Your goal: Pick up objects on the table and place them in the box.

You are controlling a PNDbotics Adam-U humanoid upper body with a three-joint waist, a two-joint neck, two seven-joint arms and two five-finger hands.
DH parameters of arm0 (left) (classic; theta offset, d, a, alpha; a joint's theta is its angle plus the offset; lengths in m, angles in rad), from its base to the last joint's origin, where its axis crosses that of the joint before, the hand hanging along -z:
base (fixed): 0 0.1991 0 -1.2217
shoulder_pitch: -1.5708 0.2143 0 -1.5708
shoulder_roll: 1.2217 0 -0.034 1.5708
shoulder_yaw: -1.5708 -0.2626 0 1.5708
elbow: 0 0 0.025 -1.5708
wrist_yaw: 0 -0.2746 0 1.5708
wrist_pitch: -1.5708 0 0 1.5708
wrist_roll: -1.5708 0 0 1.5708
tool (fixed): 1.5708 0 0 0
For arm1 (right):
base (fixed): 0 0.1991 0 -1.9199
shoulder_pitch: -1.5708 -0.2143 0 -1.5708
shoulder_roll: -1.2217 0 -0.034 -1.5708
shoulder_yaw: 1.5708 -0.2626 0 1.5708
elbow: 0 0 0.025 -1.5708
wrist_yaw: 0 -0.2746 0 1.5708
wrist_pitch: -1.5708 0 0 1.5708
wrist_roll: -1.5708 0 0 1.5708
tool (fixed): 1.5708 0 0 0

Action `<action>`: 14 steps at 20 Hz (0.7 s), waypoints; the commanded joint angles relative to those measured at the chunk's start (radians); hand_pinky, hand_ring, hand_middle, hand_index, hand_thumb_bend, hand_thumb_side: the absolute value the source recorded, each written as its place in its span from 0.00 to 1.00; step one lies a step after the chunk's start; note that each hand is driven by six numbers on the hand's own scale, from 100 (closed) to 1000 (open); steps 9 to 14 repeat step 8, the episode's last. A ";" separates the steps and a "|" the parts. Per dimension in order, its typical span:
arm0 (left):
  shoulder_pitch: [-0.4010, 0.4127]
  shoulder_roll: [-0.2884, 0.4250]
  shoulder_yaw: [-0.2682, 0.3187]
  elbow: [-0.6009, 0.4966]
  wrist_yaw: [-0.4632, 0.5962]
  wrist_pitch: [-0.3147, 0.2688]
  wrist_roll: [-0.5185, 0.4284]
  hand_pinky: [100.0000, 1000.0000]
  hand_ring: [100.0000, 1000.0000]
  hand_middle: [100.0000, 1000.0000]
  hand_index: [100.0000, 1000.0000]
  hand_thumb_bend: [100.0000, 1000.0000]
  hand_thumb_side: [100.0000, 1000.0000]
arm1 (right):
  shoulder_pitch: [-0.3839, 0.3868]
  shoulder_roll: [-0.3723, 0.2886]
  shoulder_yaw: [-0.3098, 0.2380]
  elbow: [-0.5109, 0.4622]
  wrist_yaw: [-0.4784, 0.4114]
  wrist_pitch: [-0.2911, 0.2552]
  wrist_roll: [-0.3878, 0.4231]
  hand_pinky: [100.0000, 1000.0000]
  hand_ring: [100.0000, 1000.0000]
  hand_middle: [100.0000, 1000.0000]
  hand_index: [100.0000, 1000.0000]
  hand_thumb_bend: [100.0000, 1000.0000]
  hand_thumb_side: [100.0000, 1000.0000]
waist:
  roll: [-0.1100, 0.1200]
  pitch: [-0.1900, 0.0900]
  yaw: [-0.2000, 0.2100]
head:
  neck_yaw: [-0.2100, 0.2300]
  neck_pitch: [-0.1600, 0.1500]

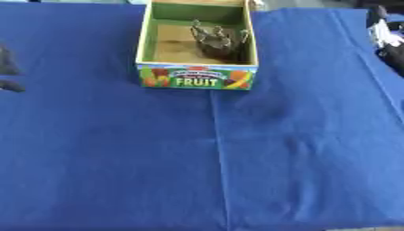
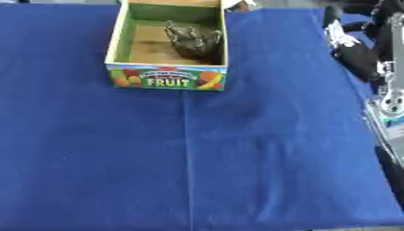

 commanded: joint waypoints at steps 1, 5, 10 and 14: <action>-0.005 0.016 0.009 -0.009 0.001 -0.003 0.007 0.42 0.55 0.52 0.60 0.43 0.66 | 0.006 -0.001 -0.018 -0.023 -0.007 0.001 -0.003 0.55 0.70 0.67 0.79 0.22 0.33 | 0.001 -0.013 -0.001 | 0.015 -0.001; -0.003 0.014 0.009 -0.008 0.002 -0.003 0.008 0.42 0.55 0.52 0.60 0.43 0.66 | 0.019 0.012 -0.021 -0.021 -0.009 0.001 0.000 0.54 0.70 0.66 0.79 0.21 0.33 | 0.002 -0.014 -0.004 | 0.031 -0.005; -0.002 0.014 0.009 -0.008 0.001 -0.003 0.008 0.42 0.55 0.52 0.59 0.42 0.66 | 0.024 0.017 -0.023 -0.021 -0.008 0.001 0.000 0.54 0.70 0.66 0.79 0.21 0.33 | 0.000 -0.014 -0.004 | 0.038 -0.009; -0.002 0.014 0.009 -0.008 0.001 -0.003 0.008 0.42 0.55 0.52 0.59 0.42 0.66 | 0.024 0.017 -0.023 -0.021 -0.008 0.001 0.000 0.54 0.70 0.66 0.79 0.21 0.33 | 0.000 -0.014 -0.004 | 0.038 -0.009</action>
